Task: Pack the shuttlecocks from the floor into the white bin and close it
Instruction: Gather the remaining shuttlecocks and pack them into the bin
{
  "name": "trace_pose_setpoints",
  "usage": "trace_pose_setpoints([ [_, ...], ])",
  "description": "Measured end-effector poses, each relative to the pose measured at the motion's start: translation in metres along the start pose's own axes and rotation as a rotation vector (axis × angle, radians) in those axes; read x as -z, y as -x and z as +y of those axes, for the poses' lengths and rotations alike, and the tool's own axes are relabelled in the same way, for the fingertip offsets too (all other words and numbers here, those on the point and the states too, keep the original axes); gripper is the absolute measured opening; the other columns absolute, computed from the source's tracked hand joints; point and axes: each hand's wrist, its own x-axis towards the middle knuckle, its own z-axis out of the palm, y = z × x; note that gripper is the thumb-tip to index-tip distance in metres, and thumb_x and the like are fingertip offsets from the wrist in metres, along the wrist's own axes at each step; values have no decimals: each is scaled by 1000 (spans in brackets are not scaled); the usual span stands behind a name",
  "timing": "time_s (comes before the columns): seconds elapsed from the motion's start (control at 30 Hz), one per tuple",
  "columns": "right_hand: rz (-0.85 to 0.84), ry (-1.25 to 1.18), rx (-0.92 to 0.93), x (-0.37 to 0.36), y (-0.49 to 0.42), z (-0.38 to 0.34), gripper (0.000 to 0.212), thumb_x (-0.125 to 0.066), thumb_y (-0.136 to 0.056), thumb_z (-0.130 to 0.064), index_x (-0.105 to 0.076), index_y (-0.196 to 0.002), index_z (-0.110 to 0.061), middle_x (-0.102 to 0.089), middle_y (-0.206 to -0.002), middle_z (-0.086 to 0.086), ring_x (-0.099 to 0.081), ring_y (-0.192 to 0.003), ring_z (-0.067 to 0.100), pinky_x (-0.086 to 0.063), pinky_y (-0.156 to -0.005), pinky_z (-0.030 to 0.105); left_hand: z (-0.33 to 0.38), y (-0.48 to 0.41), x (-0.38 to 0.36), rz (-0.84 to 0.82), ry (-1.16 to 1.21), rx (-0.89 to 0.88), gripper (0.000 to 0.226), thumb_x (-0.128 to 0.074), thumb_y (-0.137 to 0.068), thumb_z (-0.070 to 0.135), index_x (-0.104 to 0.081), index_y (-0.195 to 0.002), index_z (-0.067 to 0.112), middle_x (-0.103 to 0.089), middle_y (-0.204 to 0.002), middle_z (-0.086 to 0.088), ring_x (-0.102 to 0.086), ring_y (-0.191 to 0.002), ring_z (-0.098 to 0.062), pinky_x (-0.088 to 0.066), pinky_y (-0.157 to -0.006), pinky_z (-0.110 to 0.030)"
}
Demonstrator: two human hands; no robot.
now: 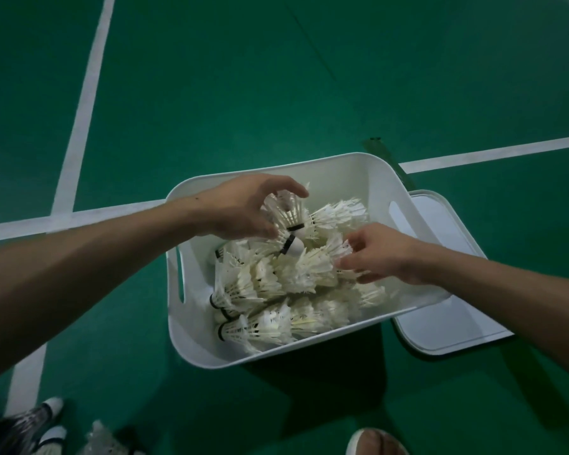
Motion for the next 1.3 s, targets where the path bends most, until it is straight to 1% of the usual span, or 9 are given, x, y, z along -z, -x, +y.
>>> trace_pose_setpoints([
  [0.13,50,-6,3,11,1,3,40,-74,-82,-19,-61,-118,-8,-66,-108,7,-66,-93,20,-59,-72,31,10,-3,-3,-11,9,-26,68,-74,-79,11,-45,-134,39,-49,-136,6,-50,-109,-11,-44,-93,-32],
  [0.4,-28,-111,-66,-11,-5,6,51,-70,-83,-3,-49,-130,-3,-62,-107,13,-67,-90,25,-59,-80,34,18,-5,-4,-37,-14,-38,69,-74,-78,16,-43,-136,38,-49,-134,4,-51,-100,-9,-38,-81,-26],
  [0.67,47,180,64,18,8,-1,40,-81,-74,-18,-61,-109,-14,-68,-101,8,-70,-82,23,-60,-72,35,16,-6,-2,-23,-15,-61,70,-74,-79,11,-44,-136,37,-51,-132,4,-49,-99,-9,-39,-78,-24],
  [0.73,140,105,157,24,14,-3,54,-85,-67,-22,-60,-114,-18,-67,-106,3,-69,-88,19,-59,-78,36,18,-10,-3,-55,-7,-79,71,-73,-78,8,-43,-135,38,-50,-133,6,-50,-104,-9,-42,-81,-23],
  [0.83,154,-60,310,27,25,-9,82,-88,-57,-25,-48,-129,-29,-57,-124,-1,-63,-104,17,-57,-86,36,24,-15,-6,-121,-17,-106,74,-73,-77,5,-42,-135,40,-48,-137,7,-48,-117,-11,-43,-97,-36],
  [0.93,152,-108,378,23,28,-12,94,-89,-57,-22,-37,-133,-42,-49,-130,0,-62,-107,16,-58,-83,38,32,-21,-10,-162,-42,-151,75,-73,-78,5,-41,-136,39,-45,-142,9,-43,-123,-9,-40,-101,-36],
  [1.1,230,-45,429,20,20,-14,63,-83,-70,-14,-51,-121,-32,-53,-120,-8,-66,-95,10,-60,-78,37,38,-28,-11,-163,-37,-195,76,-72,-77,2,-41,-137,38,-47,-140,7,-46,-114,-7,-39,-91,-29],
  [1.23,336,161,445,19,10,-11,51,-83,-70,-27,-61,-116,-21,-48,-133,-4,-54,-113,14,-50,-96,35,38,-28,-11,-165,-28,-225,73,-70,-78,-2,-45,-135,36,-48,-137,11,-46,-116,-5,-41,-93,-30],
  [1.3,319,132,445,20,9,-10,47,-84,-69,-28,-65,-111,-21,-58,-125,-5,-55,-114,15,-50,-95,40,40,-27,-12,-174,-31,-235,75,-69,-78,-2,-43,-136,37,-46,-138,13,-45,-114,-3,-41,-92,-30],
])
